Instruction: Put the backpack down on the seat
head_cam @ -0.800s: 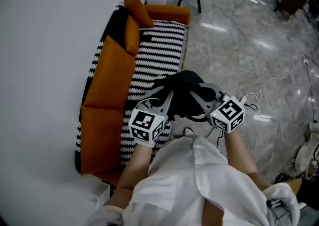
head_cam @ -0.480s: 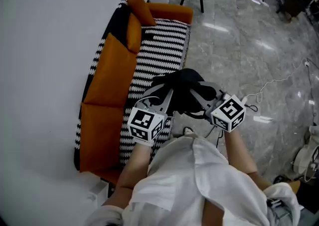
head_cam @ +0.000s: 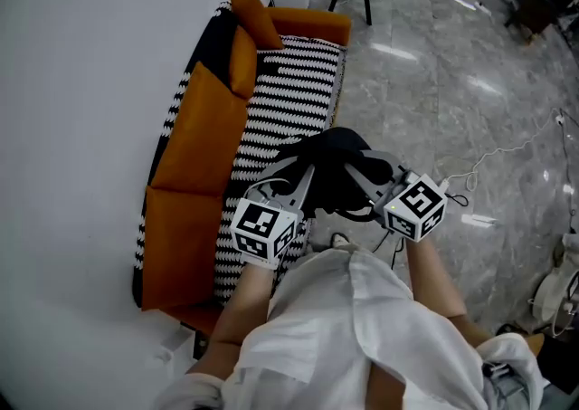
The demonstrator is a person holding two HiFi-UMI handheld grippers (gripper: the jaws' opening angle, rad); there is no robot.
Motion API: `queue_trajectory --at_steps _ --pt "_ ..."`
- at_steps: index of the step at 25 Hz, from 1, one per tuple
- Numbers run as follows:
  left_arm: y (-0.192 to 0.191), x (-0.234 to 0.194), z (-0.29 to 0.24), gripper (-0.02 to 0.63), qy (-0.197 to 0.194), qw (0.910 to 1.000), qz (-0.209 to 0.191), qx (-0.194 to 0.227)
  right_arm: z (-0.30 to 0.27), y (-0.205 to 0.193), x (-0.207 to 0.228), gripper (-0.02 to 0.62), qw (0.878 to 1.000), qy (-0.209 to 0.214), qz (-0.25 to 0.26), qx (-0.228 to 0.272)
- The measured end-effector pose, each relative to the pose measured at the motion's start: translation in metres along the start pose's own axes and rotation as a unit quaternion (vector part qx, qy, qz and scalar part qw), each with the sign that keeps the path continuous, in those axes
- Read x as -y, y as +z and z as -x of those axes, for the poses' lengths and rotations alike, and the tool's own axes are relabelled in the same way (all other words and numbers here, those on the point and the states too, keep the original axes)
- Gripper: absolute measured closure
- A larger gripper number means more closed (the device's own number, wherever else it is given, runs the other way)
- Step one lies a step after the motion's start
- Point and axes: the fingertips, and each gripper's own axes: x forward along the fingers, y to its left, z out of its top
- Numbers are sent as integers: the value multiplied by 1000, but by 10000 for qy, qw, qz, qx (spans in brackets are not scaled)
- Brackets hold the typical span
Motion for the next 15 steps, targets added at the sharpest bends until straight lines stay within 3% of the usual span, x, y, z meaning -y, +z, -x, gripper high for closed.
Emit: queue_trajectory --at_steps 15 --pt "6 10 -33 548 276 9996 82 -6 11 3 37 557 9990 398 -157 128"
